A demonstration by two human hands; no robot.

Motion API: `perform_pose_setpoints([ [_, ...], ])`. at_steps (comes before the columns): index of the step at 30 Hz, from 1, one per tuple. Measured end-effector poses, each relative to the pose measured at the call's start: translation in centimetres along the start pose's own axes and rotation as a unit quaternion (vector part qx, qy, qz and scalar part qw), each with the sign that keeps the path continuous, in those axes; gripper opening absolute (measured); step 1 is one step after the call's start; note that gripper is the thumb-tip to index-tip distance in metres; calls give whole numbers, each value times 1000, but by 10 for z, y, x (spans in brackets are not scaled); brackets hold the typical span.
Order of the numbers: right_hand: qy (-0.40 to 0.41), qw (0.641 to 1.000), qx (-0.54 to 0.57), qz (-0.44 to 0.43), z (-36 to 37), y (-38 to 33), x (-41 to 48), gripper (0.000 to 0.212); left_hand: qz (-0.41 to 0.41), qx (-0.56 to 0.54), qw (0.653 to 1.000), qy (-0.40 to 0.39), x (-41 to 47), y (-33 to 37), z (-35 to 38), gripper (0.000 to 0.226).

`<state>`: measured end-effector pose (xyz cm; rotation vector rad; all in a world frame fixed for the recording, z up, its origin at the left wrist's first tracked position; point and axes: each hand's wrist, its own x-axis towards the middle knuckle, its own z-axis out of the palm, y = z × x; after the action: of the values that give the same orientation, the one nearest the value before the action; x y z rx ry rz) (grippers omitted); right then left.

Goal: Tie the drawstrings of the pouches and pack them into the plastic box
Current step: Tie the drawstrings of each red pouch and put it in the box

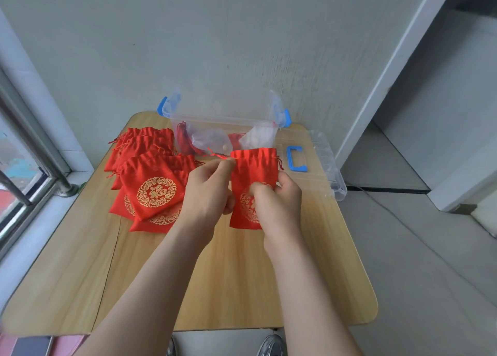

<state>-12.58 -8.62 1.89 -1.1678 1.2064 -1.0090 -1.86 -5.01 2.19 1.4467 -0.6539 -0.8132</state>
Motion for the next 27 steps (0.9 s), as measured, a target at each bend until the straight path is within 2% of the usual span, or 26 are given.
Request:
perform_pose_setpoints([
  [4, 6, 1000, -14, 4, 1, -3, 12, 11, 27, -39, 998, 31, 6, -1, 0, 39],
  [8, 10, 1000, -6, 8, 3, -6, 21, 18, 15, -59, 997, 57, 14, -2, 0, 30],
  [11, 21, 1000, -3, -12, 5, -7, 27, 15, 8, -82, 994, 67, 16, -2, 2, 27],
  [15, 41, 998, 19, -40, 6, -6, 31, 36, 10, -93, 992, 88, 17, -3, 3, 28],
  [20, 58, 995, 42, -70, 7, -3, 31, 25, -4, -147, 986, 79, 17, -6, 4, 19],
  [24, 72, 993, 71, -60, 4, -6, 29, 12, -7, -200, 978, 56, 15, -6, 3, 17],
  [27, 73, 992, 86, -47, 2, -8, 28, 10, -12, -229, 972, 60, 14, -5, 3, 27],
])
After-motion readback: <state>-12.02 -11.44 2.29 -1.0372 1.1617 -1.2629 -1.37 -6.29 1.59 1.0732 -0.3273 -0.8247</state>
